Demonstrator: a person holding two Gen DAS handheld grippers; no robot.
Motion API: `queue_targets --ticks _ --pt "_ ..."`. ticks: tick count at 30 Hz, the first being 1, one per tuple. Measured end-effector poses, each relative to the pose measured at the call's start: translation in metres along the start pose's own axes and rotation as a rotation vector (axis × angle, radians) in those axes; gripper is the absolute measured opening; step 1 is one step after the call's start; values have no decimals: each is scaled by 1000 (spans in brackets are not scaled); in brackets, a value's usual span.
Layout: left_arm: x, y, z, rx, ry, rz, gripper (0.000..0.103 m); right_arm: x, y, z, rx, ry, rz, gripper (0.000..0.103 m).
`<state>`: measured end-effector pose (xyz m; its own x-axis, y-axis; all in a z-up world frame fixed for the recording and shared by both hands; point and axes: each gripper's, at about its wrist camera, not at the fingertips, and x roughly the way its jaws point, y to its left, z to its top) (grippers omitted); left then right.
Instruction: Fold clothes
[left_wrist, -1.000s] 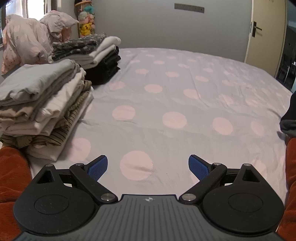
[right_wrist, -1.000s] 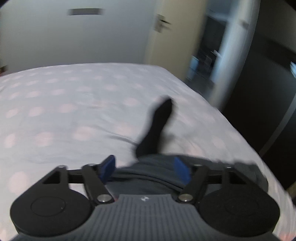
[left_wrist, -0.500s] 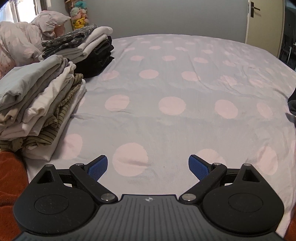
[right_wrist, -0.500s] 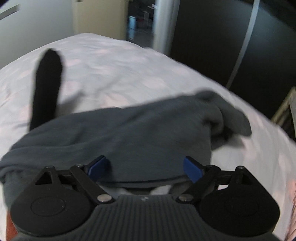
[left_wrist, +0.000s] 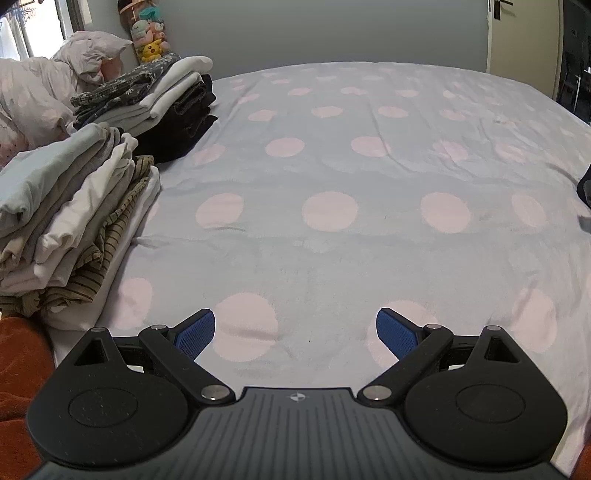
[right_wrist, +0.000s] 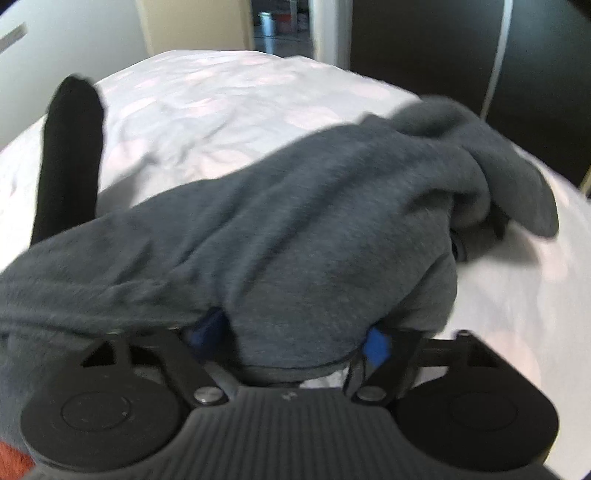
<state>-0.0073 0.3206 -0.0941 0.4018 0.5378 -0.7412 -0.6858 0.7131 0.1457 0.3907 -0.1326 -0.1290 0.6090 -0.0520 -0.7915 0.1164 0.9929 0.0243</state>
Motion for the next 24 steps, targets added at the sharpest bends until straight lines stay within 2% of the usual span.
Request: queue_targets --ticks 1,3,5,8,12,18,24 --pt "-1 0 1 -1 -3 0 103 -3 5 1 -25 -9 -10 58" --pt "-4 -1 2 -3 -9 0 103 -11 14 4 -74 -35 -29 34" --pt "-10 1 2 -3 -26 -1 103 -22 19 10 -112 -72 -42 25" --pt "-24 9 5 -24 -59 2 103 -51 27 23 -134 -156 -49 20" --pt "-43 19 9 -51 -102 6 103 -103 36 48 -85 -258 18 19" --pt "-71 35 15 -93 -167 13 103 -212 80 67 -132 -426 226 18" --pt "-100 53 19 -123 -237 38 103 -343 152 53 -318 -581 535 18"
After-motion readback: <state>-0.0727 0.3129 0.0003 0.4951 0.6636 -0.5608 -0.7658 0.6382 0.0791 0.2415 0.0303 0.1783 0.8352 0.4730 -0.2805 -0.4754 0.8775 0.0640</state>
